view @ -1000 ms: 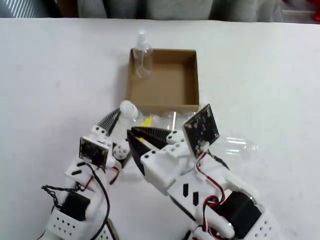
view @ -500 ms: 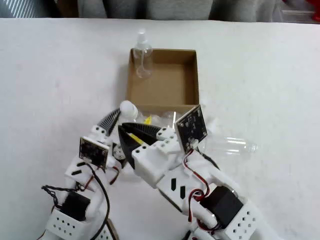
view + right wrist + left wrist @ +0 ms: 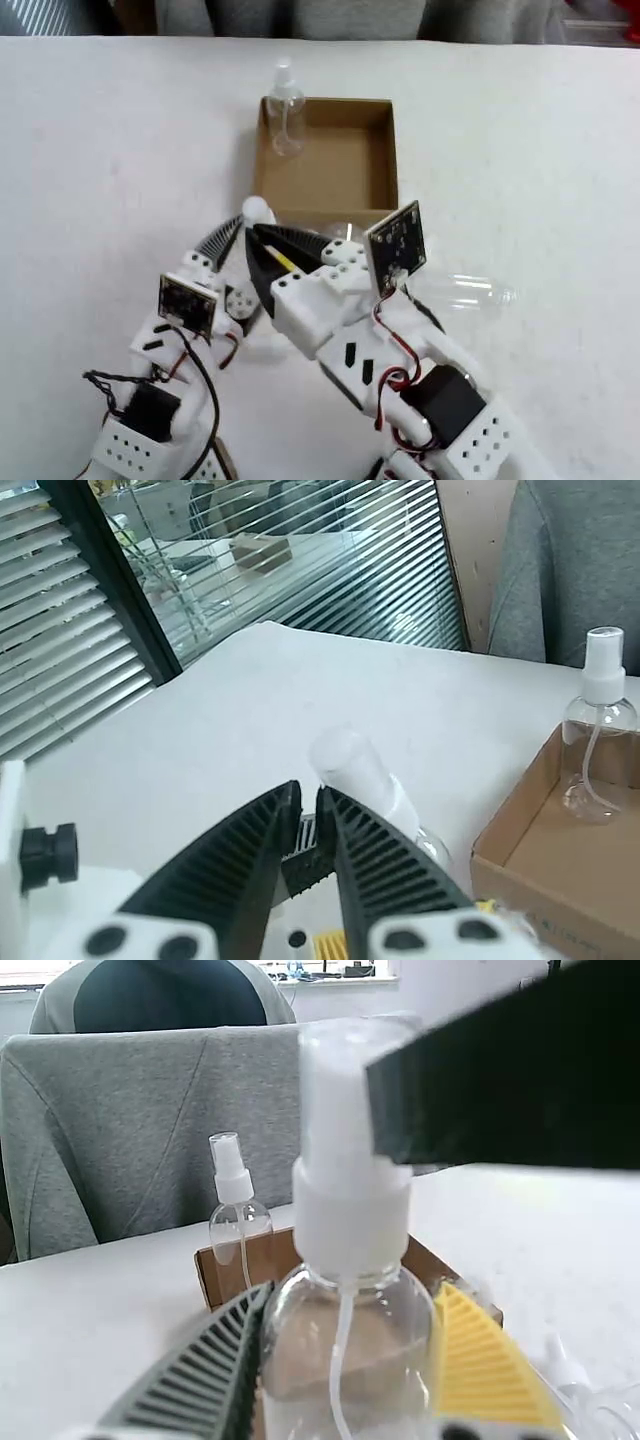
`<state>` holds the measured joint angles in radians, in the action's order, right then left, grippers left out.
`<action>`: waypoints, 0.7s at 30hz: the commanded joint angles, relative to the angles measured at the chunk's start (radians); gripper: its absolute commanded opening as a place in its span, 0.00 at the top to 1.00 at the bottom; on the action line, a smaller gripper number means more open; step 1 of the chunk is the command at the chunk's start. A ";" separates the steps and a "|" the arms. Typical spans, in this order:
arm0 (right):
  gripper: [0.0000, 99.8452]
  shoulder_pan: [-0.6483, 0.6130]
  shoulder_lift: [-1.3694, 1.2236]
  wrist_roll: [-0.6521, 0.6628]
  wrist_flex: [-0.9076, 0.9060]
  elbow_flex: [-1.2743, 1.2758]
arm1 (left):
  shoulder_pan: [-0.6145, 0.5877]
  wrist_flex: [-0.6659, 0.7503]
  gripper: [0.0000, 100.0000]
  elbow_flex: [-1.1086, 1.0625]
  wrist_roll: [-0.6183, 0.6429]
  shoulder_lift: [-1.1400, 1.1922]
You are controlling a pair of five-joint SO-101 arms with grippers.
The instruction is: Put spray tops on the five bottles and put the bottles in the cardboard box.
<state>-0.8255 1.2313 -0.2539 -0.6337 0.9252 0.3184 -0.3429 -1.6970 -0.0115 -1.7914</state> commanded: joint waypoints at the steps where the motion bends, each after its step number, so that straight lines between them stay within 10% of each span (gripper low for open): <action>1: 0.98 0.016 -0.001 -0.009 0.018 -0.008 | 0.007 0.003 0.84 0.005 0.005 -0.022; 12: 0.98 0.042 0.211 0.055 -0.097 -0.006 | 0.005 0.003 0.84 0.005 0.003 -0.022; 21: 0.98 0.395 0.263 0.098 -0.354 0.109 | -0.093 0.097 0.84 0.006 0.003 -0.027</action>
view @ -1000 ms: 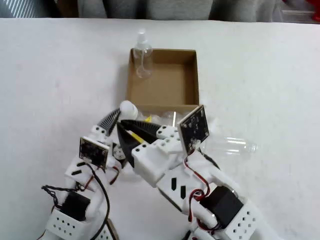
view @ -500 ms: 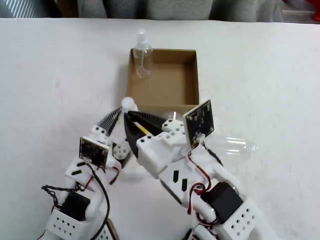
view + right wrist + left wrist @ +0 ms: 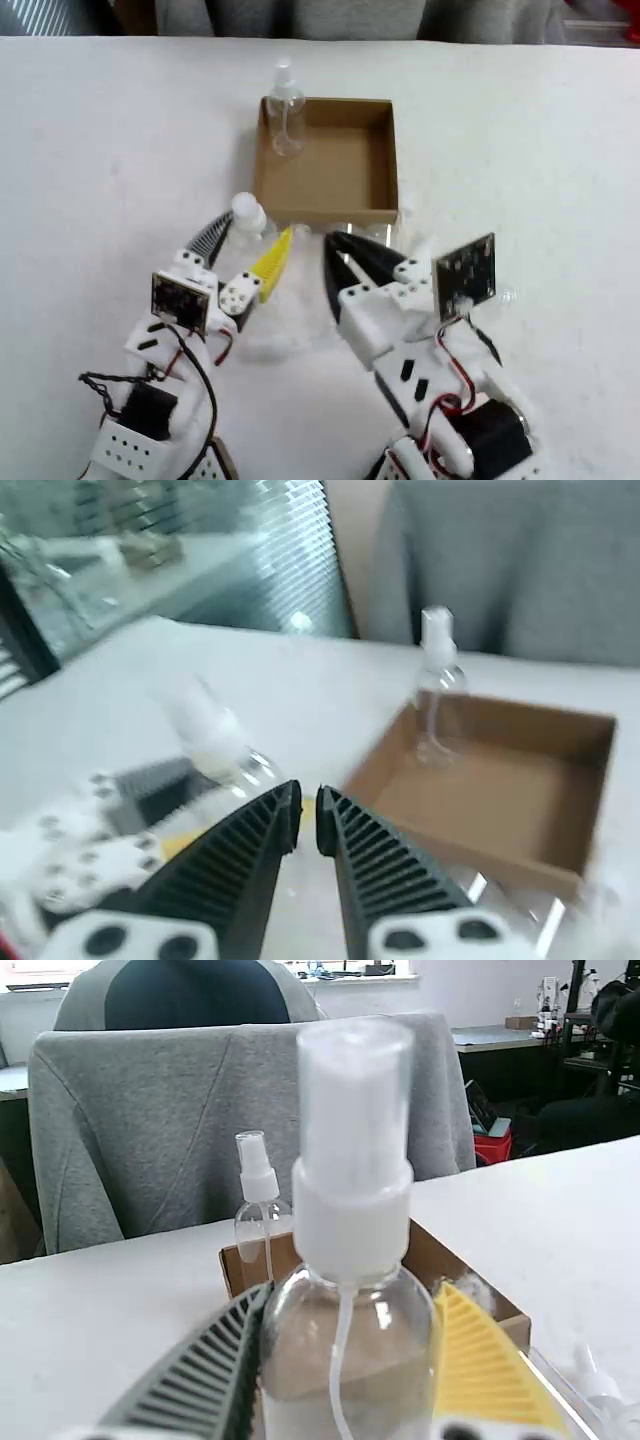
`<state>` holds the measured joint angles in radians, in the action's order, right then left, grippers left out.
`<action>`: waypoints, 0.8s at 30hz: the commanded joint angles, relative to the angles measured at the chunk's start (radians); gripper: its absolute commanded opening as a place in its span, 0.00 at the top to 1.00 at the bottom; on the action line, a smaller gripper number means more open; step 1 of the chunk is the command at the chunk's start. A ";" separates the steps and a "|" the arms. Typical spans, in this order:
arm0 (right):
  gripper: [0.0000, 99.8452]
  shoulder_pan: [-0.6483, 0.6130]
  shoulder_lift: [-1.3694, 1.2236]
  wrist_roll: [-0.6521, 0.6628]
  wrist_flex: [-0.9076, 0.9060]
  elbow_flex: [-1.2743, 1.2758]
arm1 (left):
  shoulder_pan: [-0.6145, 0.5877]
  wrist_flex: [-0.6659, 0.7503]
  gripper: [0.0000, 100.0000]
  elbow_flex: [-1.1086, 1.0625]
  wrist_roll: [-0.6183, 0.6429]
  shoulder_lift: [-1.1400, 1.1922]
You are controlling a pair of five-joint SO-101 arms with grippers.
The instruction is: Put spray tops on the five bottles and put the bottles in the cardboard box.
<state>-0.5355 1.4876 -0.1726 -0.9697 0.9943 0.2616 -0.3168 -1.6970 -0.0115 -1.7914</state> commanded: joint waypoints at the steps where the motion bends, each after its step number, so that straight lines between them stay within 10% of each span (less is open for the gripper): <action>1: 0.98 0.143 0.007 0.017 -0.018 0.068 | -0.048 0.106 0.84 0.008 0.003 -0.027; 14: 0.98 0.300 0.007 0.098 0.328 0.511 | -0.090 0.279 0.84 0.196 0.003 0.002; 24: 0.98 0.357 0.007 0.098 0.325 0.551 | -0.088 0.285 0.83 0.617 0.009 0.535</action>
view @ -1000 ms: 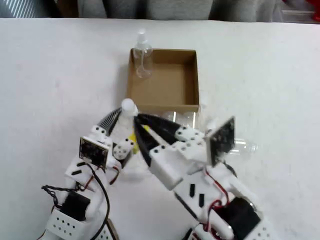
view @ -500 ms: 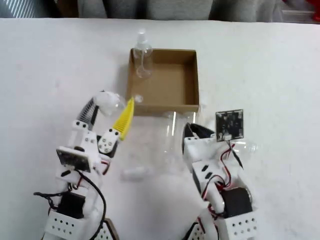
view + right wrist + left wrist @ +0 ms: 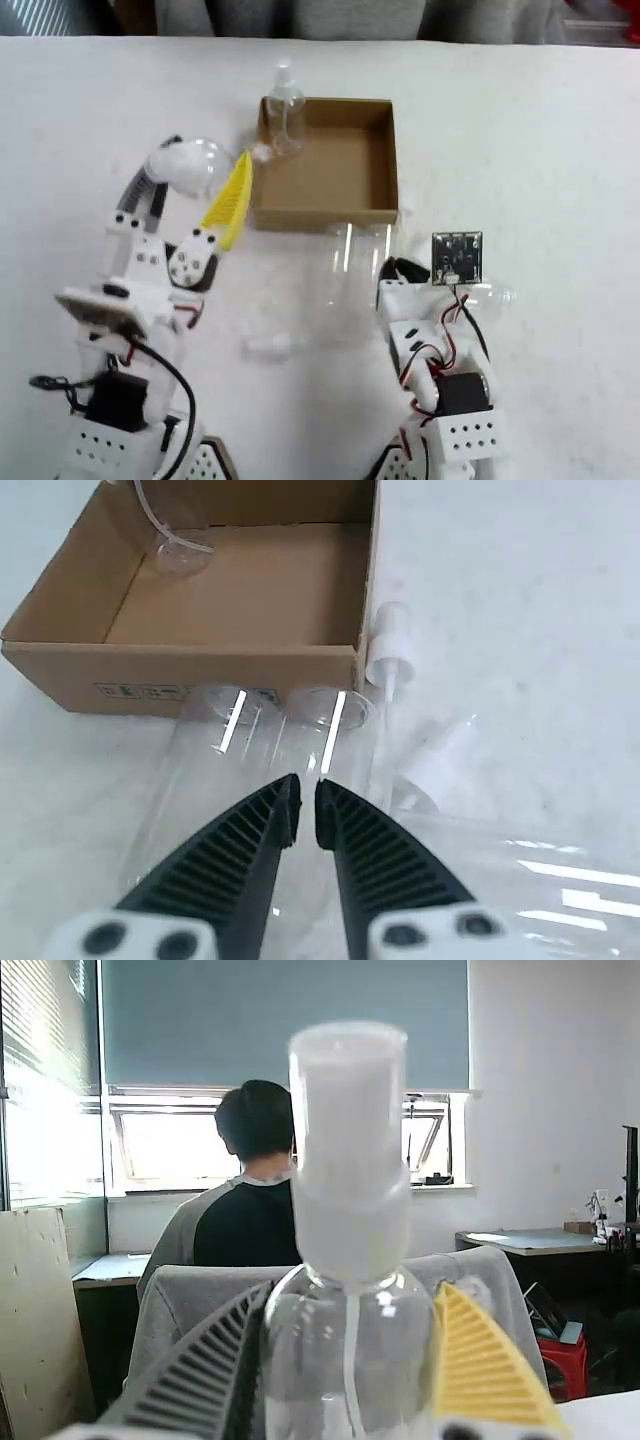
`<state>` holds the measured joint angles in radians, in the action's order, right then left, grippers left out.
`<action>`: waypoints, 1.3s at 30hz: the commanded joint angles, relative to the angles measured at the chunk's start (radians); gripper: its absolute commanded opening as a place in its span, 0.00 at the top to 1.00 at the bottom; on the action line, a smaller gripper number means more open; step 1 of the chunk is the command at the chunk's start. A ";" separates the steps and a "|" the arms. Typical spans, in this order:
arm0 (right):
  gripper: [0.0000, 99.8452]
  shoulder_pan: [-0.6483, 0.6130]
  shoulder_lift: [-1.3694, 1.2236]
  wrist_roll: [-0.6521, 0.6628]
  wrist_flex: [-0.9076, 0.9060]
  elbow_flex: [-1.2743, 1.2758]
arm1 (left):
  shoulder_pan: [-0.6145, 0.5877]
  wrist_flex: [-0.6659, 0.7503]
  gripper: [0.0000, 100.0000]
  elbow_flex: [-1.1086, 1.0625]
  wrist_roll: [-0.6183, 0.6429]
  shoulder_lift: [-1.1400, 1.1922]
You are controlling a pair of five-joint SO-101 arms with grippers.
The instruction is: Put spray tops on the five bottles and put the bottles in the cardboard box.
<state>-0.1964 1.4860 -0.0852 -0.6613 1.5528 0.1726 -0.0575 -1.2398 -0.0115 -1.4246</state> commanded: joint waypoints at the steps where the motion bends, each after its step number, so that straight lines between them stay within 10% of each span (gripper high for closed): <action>1: 0.98 0.027 0.008 0.011 0.021 0.002 | 0.002 0.026 0.83 0.193 0.009 0.223; 22: 0.98 0.143 0.008 0.020 0.024 0.100 | 0.027 0.529 0.83 0.390 0.011 1.101; 39: 0.98 0.145 0.008 0.020 0.045 0.114 | 0.004 0.620 0.83 0.614 0.012 1.575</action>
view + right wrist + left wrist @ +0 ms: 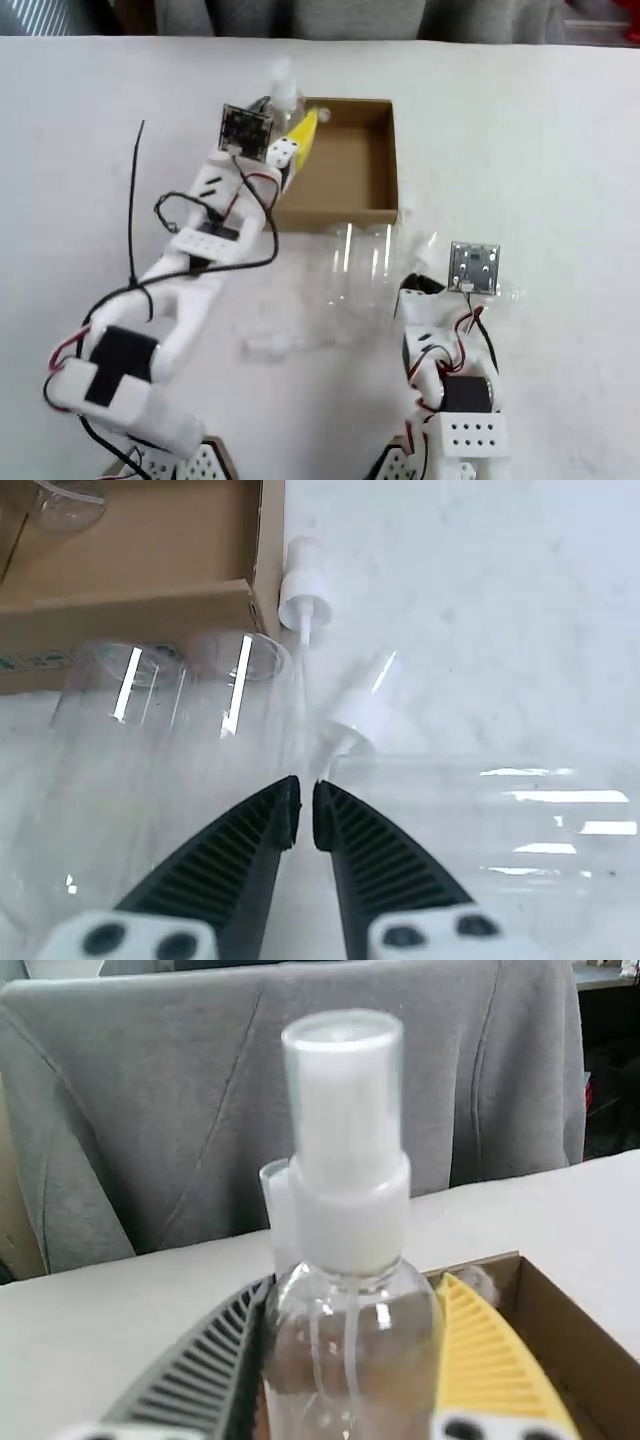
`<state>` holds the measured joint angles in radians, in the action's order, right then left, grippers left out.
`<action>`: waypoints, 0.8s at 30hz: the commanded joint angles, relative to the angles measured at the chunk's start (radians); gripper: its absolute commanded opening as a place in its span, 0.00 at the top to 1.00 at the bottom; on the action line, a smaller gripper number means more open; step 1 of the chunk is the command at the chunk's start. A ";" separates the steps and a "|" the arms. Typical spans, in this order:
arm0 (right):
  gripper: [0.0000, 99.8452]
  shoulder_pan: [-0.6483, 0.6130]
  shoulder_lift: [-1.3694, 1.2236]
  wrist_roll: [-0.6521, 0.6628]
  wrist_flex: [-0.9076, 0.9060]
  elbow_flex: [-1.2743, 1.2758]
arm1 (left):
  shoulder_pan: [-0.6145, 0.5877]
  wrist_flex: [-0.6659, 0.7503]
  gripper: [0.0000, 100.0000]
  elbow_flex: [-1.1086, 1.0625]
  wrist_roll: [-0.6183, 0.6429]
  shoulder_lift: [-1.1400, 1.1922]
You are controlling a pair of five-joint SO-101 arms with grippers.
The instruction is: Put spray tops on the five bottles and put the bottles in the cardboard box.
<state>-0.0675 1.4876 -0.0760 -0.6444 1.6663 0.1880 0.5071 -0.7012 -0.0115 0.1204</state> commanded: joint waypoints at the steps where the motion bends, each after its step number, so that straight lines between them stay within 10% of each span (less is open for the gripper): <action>1: 0.98 0.016 0.007 0.011 0.039 0.008 | -0.012 0.089 0.83 0.077 0.012 0.051; 24: 0.98 0.018 0.007 0.011 0.084 0.029 | -0.008 0.388 0.83 0.086 0.009 0.268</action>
<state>-0.0522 1.4860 -0.0760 -0.5846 1.6832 0.1864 0.8677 -0.6782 -0.0115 0.4012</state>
